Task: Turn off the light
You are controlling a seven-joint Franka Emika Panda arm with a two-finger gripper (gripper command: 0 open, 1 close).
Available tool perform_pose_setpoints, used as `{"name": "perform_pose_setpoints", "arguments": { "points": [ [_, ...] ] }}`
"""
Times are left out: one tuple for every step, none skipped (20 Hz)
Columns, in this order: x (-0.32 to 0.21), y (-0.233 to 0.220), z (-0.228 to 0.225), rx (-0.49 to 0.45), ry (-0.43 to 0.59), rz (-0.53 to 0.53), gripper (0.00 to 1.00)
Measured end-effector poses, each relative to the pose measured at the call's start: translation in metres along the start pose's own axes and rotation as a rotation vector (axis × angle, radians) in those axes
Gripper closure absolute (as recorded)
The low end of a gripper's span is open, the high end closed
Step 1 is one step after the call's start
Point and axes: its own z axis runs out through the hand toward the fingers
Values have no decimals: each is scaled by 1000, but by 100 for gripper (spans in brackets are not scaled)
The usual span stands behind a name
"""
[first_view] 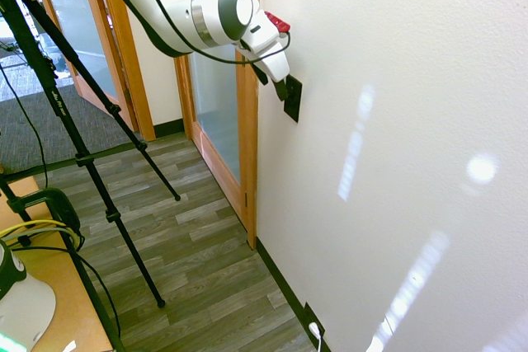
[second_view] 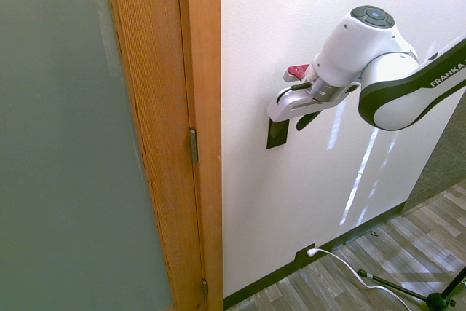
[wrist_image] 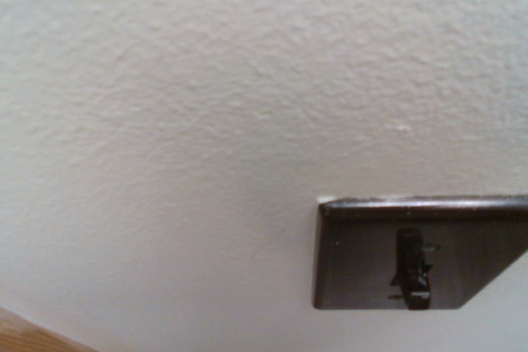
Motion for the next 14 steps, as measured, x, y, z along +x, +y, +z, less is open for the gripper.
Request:
{"name": "perform_pose_setpoints", "arguments": {
  "points": [
    [2, 1, 1, 4, 6, 5, 100],
    [5, 2, 2, 9, 13, 11, 100],
    [8, 3, 3, 14, 19, 14, 100],
    [9, 4, 4, 19, 24, 19, 100],
    [11, 4, 5, 23, 27, 23, 100],
    [11, 4, 6, 24, 29, 25, 100],
    [11, 3, 8, 25, 30, 27, 100],
    [10, 3, 10, 28, 30, 28, 100],
    [9, 2, 12, 32, 29, 29, 100],
    [9, 1, 13, 35, 28, 33, 100],
    [9, 1, 14, 37, 29, 36, 100],
    [11, 0, 15, 41, 31, 39, 100],
    [12, -1, 15, 45, 32, 43, 100],
    [13, -1, 16, 49, 32, 47, 100]
  ]
}}
